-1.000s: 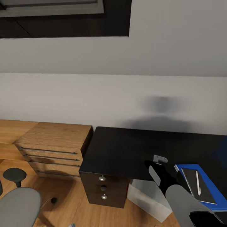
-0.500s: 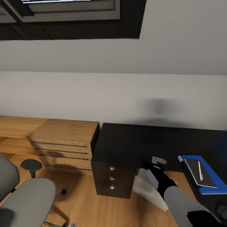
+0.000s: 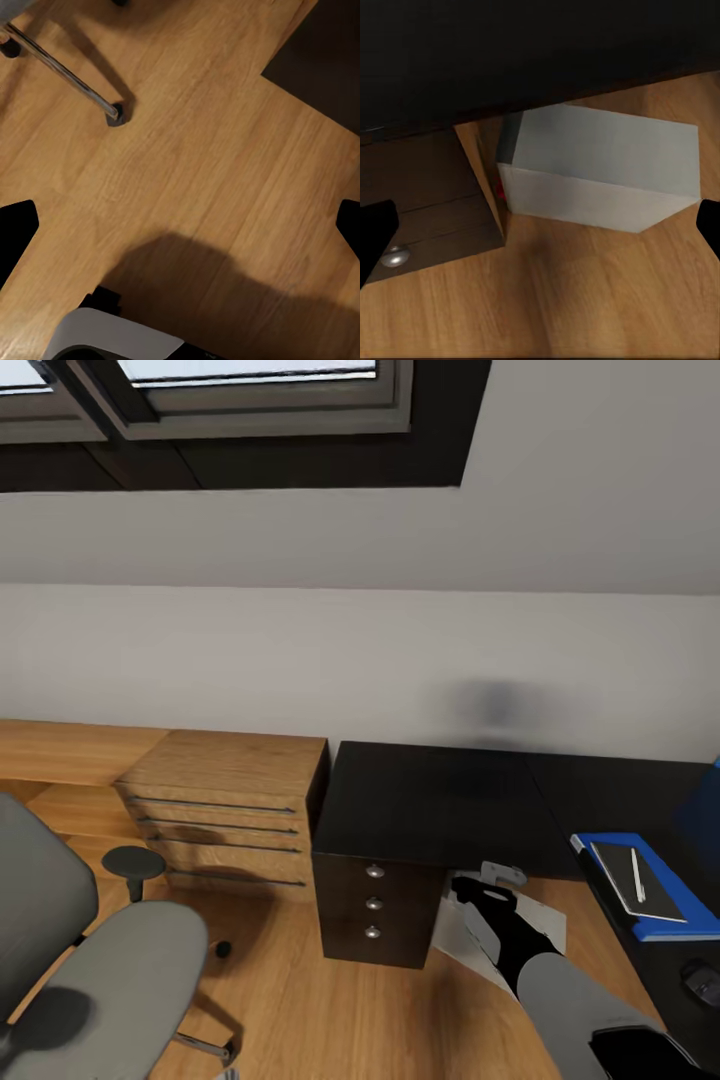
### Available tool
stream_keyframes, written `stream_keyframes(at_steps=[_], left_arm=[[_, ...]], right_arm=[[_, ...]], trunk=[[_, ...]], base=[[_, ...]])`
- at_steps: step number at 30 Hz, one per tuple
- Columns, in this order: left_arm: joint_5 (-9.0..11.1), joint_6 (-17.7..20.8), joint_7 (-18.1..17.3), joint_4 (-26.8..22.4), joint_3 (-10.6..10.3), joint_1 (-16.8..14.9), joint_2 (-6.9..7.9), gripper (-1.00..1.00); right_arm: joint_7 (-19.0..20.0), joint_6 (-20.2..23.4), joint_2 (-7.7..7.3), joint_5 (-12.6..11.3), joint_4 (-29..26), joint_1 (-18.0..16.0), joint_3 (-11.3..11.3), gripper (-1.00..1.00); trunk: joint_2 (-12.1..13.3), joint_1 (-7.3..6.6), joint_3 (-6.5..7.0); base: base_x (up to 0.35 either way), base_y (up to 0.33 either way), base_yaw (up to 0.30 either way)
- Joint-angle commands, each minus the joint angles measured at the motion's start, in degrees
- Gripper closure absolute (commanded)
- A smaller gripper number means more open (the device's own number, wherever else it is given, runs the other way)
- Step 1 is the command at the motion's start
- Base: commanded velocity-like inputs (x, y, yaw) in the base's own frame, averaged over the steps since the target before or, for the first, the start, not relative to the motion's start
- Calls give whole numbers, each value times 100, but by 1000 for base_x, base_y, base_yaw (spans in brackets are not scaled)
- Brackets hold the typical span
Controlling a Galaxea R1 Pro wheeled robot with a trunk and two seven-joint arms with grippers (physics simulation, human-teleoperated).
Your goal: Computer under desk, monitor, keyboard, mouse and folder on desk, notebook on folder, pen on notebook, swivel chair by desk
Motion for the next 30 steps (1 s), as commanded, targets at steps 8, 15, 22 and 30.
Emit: stream_keyframes(at_steps=[8,15,22,30], left_arm=[[45,-15,-2,2,-3,-3,-1,-100],[47,-17,5,2,9,-3,27,-100],[46,-12,7,2,6,-3,93,-100],[47,-14,7,2,6,-3,106,-100]], right_arm=[[-38,-625,60,-26,501,-3,50,-100],[-34,-1513,291,-21,1374,-4,46,-100],[235,-2216,465,144,2135,111,41,-100],[974,-2643,472,805,2261,795,40,-100]], trunk=[[-10,2,-11],[-10,2,-11],[-10,2,-11],[-10,2,-11]], base=[[-25,17,0],[-5,3,0],[-1,0,0],[0,0,0]])
